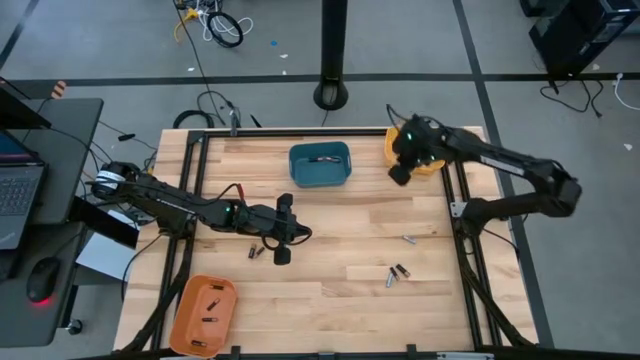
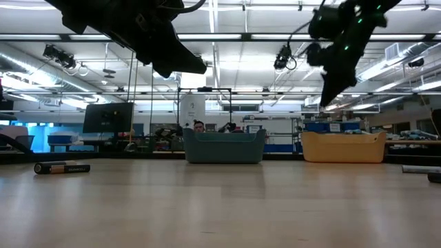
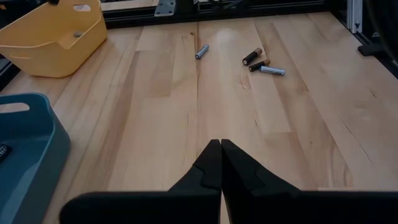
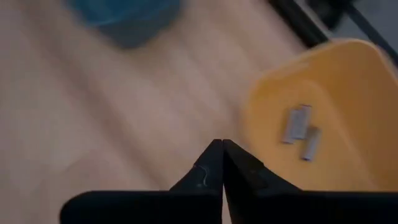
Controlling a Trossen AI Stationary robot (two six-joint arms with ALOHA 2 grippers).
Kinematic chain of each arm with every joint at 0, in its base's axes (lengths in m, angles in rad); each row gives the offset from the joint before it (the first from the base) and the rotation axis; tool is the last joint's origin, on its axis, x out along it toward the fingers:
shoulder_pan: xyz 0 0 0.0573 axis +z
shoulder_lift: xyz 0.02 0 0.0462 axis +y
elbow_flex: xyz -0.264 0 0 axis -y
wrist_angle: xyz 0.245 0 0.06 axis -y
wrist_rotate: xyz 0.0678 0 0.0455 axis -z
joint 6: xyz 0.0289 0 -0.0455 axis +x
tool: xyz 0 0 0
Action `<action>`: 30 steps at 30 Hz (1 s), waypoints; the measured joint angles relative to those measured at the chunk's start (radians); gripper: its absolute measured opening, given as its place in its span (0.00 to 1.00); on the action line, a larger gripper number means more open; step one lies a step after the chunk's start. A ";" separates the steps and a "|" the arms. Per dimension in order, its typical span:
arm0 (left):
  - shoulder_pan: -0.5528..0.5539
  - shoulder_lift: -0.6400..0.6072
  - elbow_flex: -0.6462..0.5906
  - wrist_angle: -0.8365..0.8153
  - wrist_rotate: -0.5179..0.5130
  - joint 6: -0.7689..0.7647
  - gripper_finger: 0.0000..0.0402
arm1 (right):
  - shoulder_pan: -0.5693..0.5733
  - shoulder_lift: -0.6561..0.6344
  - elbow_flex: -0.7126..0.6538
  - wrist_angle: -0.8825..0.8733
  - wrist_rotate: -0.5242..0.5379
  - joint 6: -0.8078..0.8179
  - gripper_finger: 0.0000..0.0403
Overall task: Sort batteries
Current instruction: Put the large black battery into the blue bin
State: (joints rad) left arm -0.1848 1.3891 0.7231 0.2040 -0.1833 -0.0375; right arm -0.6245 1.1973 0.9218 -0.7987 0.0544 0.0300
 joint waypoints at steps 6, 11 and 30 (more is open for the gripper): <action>0.000 0.000 0.000 0.000 0.000 -0.006 0.01 | 0.302 -0.134 -0.071 -0.052 -0.023 0.153 0.09; 0.000 0.000 0.000 0.000 0.000 -0.020 0.01 | 0.558 -0.165 -0.137 -0.049 -0.018 0.302 0.08; 0.000 0.000 0.000 -0.012 0.000 -0.020 0.01 | 1.204 0.111 -0.157 0.020 0.042 1.026 0.36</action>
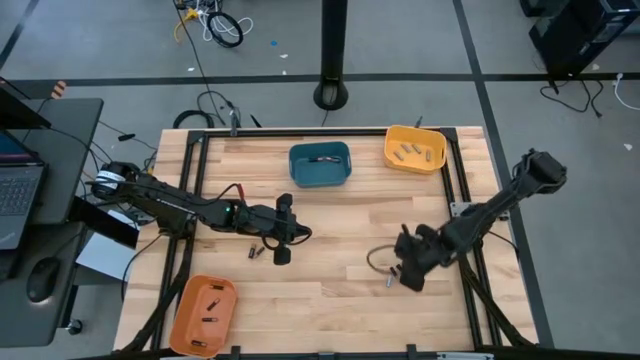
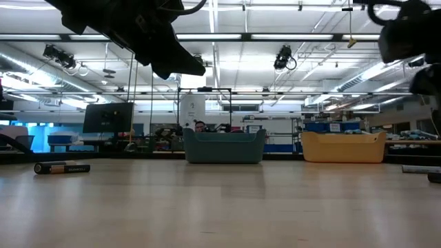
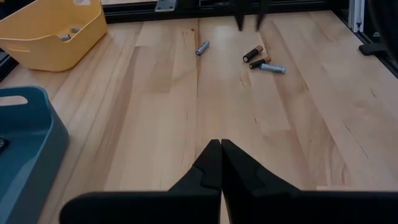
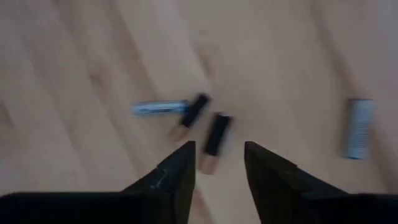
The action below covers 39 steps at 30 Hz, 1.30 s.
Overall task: Sort batteries
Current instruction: Put the large black battery into the blue bin
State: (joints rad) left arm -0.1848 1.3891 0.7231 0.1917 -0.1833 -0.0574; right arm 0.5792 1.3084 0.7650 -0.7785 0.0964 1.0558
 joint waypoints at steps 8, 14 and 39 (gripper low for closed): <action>0.000 0.000 0.000 0.000 0.000 -0.005 0.01 | 0.187 0.146 0.000 0.149 0.121 0.177 0.46; 0.000 0.000 0.000 -0.002 -0.001 -0.006 0.01 | 0.252 0.240 0.002 0.135 0.174 0.262 0.48; 0.000 0.000 0.000 -0.003 -0.007 -0.007 0.01 | 0.214 0.193 0.001 0.103 0.201 0.287 0.55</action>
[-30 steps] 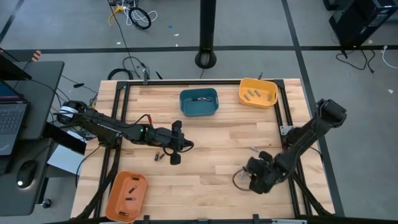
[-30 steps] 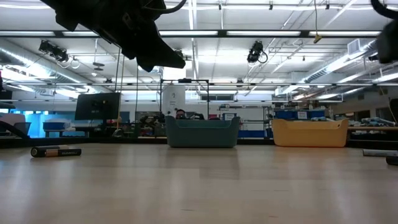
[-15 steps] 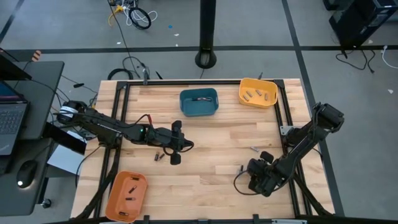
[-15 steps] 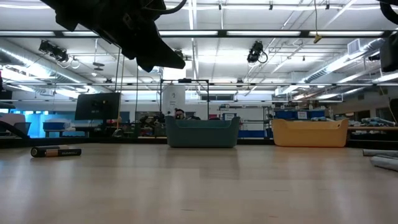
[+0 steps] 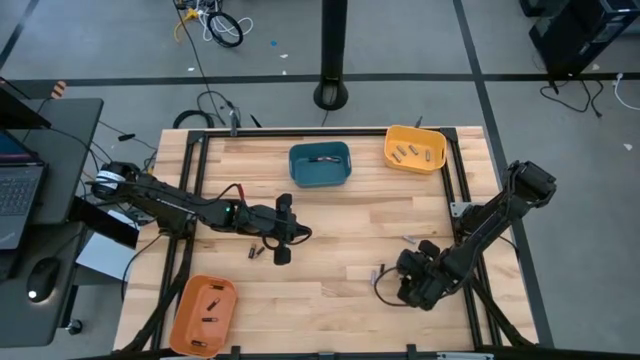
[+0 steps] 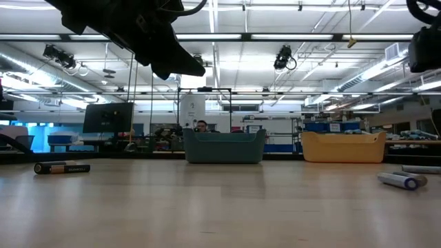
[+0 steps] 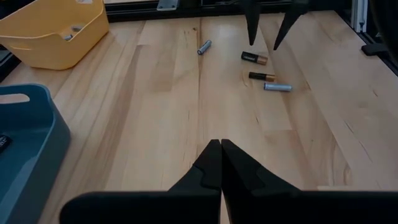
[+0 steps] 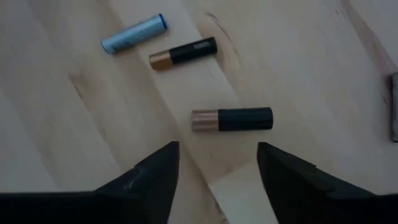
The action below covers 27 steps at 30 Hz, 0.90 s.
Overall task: Sort batteries
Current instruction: Put the large black battery into the blue bin
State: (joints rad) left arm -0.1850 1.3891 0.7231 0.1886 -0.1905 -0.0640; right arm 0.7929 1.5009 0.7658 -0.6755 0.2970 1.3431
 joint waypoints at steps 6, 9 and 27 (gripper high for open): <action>0.000 0.000 0.000 0.000 -0.001 0.000 0.01 | -0.036 0.003 0.000 0.001 -0.008 -0.021 0.73; 0.000 0.000 0.000 0.000 -0.001 0.000 0.01 | -0.058 0.003 0.000 0.001 -0.007 -0.067 0.81; 0.000 0.085 -0.001 0.046 -0.001 0.000 0.01 | -0.093 0.085 0.001 0.045 -0.073 -0.191 0.71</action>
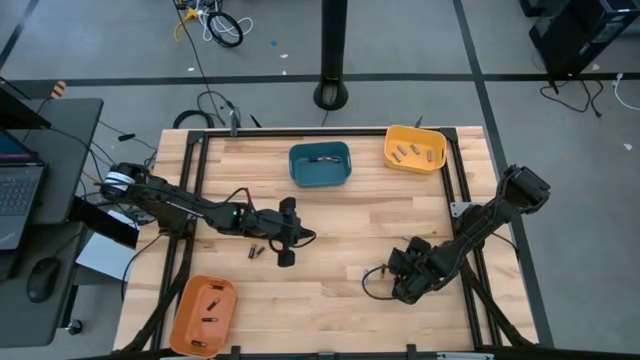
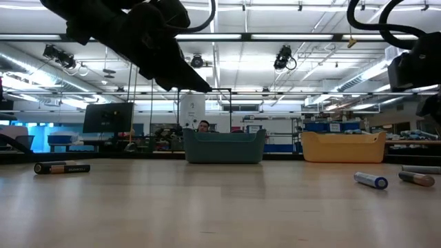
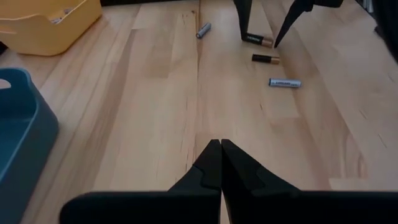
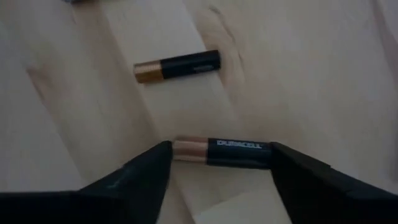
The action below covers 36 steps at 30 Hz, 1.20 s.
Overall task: Sort batteries
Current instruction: Put the large black battery into the blue bin
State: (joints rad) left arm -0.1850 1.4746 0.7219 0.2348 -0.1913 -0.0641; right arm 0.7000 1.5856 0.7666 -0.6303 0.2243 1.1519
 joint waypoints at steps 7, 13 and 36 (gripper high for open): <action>0.000 0.000 0.000 0.009 0.000 0.001 0.01 | 0.002 -0.002 0.001 -0.005 -0.013 -0.019 0.56; 0.000 0.000 0.000 0.008 0.000 0.011 0.01 | -0.003 -0.009 0.010 -0.016 -0.059 -0.045 0.56; 0.060 -0.002 -0.110 0.263 0.145 0.138 0.01 | -0.452 -0.008 0.375 -0.291 0.055 -0.628 0.56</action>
State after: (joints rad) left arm -0.1246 1.4727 0.6121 0.4980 -0.0467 0.0741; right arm 0.2476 1.5772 1.1414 -0.9212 0.2790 0.5242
